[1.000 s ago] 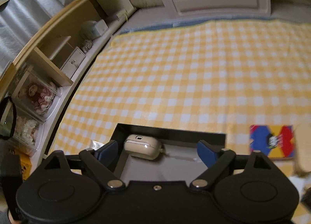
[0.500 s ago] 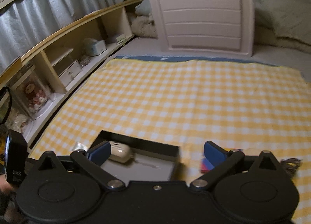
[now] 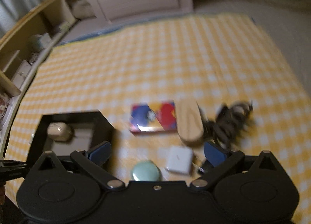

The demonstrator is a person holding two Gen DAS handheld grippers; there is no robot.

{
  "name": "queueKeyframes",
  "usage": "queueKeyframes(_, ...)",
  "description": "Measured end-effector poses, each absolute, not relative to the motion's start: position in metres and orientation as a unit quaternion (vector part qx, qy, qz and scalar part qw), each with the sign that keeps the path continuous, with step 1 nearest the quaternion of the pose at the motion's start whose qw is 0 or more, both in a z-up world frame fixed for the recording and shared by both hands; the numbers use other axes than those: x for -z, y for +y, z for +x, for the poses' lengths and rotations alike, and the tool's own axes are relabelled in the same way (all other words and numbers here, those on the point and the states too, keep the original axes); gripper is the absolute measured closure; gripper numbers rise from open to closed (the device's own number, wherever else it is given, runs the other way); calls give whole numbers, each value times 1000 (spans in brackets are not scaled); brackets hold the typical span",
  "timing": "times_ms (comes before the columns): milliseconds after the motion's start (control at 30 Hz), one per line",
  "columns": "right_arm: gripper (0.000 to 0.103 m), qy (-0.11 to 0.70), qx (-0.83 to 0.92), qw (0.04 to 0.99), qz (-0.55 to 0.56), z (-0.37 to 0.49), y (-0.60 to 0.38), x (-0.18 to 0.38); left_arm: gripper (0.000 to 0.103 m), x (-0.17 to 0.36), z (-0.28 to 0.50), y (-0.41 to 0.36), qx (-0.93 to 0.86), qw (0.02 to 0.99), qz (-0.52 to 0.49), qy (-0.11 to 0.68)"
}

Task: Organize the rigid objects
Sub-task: 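Move the right gripper back to the white charger and grasp it, then carry the white charger into the box beside the earbud case and release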

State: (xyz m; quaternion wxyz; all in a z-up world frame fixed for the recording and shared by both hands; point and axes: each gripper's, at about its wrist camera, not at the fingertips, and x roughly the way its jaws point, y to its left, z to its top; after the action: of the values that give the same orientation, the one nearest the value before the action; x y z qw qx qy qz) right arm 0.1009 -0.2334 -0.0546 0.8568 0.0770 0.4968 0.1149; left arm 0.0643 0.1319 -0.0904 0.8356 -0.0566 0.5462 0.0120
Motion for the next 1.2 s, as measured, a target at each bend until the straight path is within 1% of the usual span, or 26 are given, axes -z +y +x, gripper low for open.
queueKeyframes(100,1,513,-97,850,67,102,-243,71,94,91,64,132,-12,835,-58,546)
queueKeyframes(167,7,524,-88,844,70,104,-249,82,94,91,63,131,-13,836,-57,546)
queueKeyframes(233,16,536,-83,837,75,106,-254,91,94,91,63,131,-13,835,-57,546)
queueKeyframes(300,21,545,-74,831,81,113,-257,98,94,91,63,132,-13,835,-58,547)
queueKeyframes(367,23,549,-76,827,92,117,-258,106,94,91,63,132,-13,836,-57,546)
queueKeyframes(433,31,549,-82,826,100,121,-257,110,94,91,63,132,-12,836,-57,546)
queueKeyframes(667,44,568,-93,814,81,129,-236,120,94,91,64,131,-12,835,-58,546)
queueKeyframes(867,49,578,-72,811,60,134,-223,130,94,91,64,131,-13,836,-57,546)
queueKeyframes(900,55,578,-68,811,59,135,-222,131,94,91,64,131,-13,836,-58,546)
queueKeyframes(933,58,579,-64,811,56,135,-222,132,94,91,64,131,-13,835,-58,546)
queueKeyframes(1100,59,579,-67,810,56,134,-223,131,94,91,64,130,-13,836,-57,546)
queueKeyframes(1200,60,575,-72,813,64,131,-229,119,94,91,64,130,-13,836,-57,546)
